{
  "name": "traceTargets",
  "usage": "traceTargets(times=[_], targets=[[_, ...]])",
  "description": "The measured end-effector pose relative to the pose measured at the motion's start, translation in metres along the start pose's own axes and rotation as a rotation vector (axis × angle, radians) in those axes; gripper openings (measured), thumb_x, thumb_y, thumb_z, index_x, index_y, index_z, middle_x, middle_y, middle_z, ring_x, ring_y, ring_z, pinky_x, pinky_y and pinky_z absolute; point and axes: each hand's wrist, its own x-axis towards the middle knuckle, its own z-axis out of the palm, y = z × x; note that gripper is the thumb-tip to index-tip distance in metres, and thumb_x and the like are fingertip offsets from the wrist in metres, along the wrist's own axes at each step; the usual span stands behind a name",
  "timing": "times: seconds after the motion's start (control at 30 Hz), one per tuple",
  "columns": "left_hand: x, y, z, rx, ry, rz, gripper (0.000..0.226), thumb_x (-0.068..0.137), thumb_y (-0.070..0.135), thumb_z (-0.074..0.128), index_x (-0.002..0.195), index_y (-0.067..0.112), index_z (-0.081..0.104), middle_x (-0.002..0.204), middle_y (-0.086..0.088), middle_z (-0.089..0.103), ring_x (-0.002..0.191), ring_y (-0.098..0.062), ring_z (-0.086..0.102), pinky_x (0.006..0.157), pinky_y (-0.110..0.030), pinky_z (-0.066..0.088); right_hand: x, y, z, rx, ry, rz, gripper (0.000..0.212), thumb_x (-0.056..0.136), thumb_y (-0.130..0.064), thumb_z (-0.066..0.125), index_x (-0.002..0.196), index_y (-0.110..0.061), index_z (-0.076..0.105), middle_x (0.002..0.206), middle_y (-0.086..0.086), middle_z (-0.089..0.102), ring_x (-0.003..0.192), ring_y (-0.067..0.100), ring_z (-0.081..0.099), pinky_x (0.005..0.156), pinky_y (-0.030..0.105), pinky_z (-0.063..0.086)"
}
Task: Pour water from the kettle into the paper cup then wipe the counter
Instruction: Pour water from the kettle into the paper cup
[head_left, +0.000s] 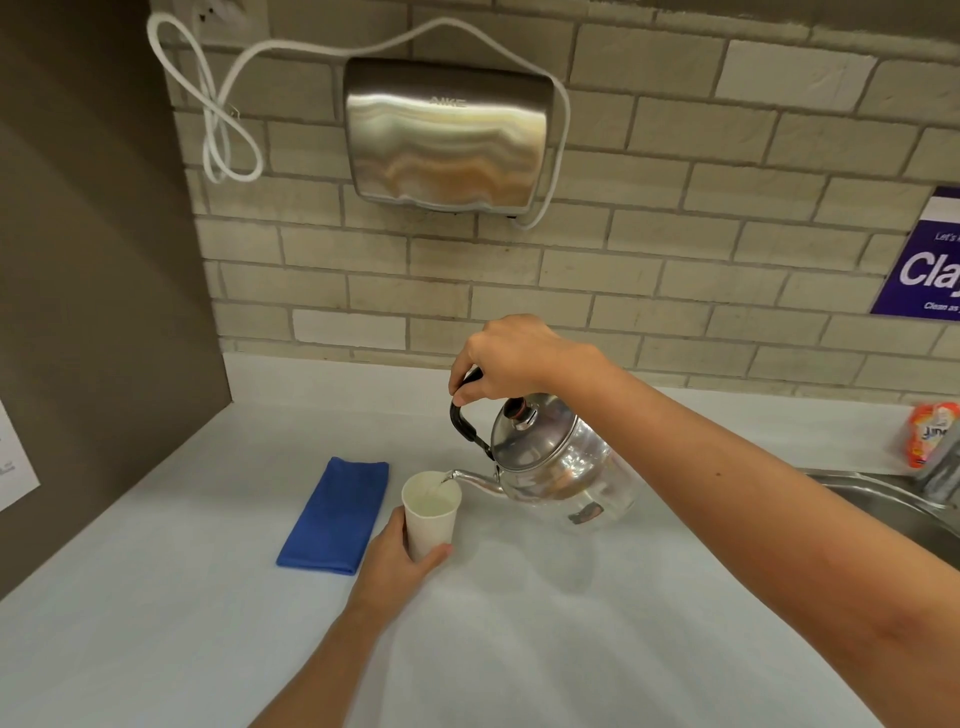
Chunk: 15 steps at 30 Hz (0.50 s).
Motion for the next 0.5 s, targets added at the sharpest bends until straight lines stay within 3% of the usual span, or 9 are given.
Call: traceTargets(times=[0.33,0.43,0.5], targets=[[0.001,-0.002,0.001,0.0,0.004,0.005,0.068,0.065,0.043,0.079,0.121,0.032,0.041,0.107,0.017,0.054,0.096,-0.003,0.055,0.076,-0.017,0.043,0.0,0.005,0.004,0.038,0.021,0.018,0.019,0.081,-0.048,0.061,0.095,-0.036,0.069,0.052,-0.02,0.042,0.05,0.001,0.039,0.045,0.024,0.025],[0.001,-0.002,0.001,0.014,0.004,0.0,0.065,0.065,0.043,0.079,0.118,0.033,0.041,0.105,0.016,0.055,0.092,0.002,0.053,0.074,-0.014,0.042,-0.004,0.018,0.011,0.135,0.019,0.067,0.02,0.08,-0.052,0.06,0.095,-0.04,0.068,0.069,-0.018,0.059,0.059,0.003,0.046,0.049,0.024,0.03],[0.001,-0.001,0.0,0.022,0.006,-0.001,0.063,0.065,0.043,0.079,0.114,0.035,0.041,0.103,0.016,0.055,0.09,0.005,0.053,0.07,-0.011,0.042,-0.009,0.032,0.017,0.243,0.011,0.103,0.021,0.08,-0.053,0.06,0.096,-0.042,0.067,0.083,-0.02,0.06,0.075,0.007,0.053,0.057,0.025,0.036]])
